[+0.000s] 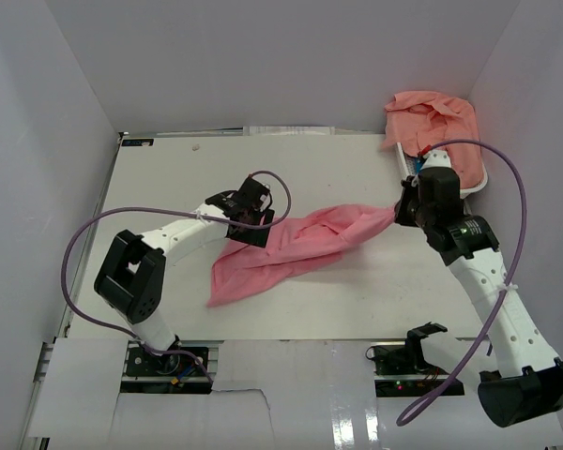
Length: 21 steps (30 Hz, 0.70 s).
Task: Fold and stack the t-shirts
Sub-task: Flatten out the tshirt
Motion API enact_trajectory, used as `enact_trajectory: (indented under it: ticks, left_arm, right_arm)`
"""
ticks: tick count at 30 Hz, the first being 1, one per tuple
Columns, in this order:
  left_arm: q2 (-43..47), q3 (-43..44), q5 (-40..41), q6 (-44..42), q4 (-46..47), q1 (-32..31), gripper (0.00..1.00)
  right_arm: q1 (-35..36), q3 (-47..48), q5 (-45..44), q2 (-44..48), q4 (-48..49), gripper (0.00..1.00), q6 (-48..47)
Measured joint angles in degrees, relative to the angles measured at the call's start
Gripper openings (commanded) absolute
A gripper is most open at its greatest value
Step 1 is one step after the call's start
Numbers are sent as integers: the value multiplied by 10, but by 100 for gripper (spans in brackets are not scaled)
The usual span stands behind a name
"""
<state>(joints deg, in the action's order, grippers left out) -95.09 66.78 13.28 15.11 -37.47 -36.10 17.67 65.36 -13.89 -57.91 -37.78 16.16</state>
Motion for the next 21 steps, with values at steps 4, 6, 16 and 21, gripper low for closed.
enact_trajectory:
  ticks: [4, 6, 16, 21]
  left_arm:
    - [-12, 21, 5, 0, -8, -2, 87]
    - [-19, 28, 7, 0, -12, -3, 86]
    - [-79, 57, 32, 3, -42, -15, 77]
    - [-117, 124, 75, 4, -63, -30, 75]
  right_arm:
    - [0, -81, 21, 29, -7, 8, 10]
    - [0, -124, 36, 40, -5, 8, 15]
    - [0, -209, 70, 86, -6, 8, 25]
    - [0, -209, 73, 92, 0, 8, 25]
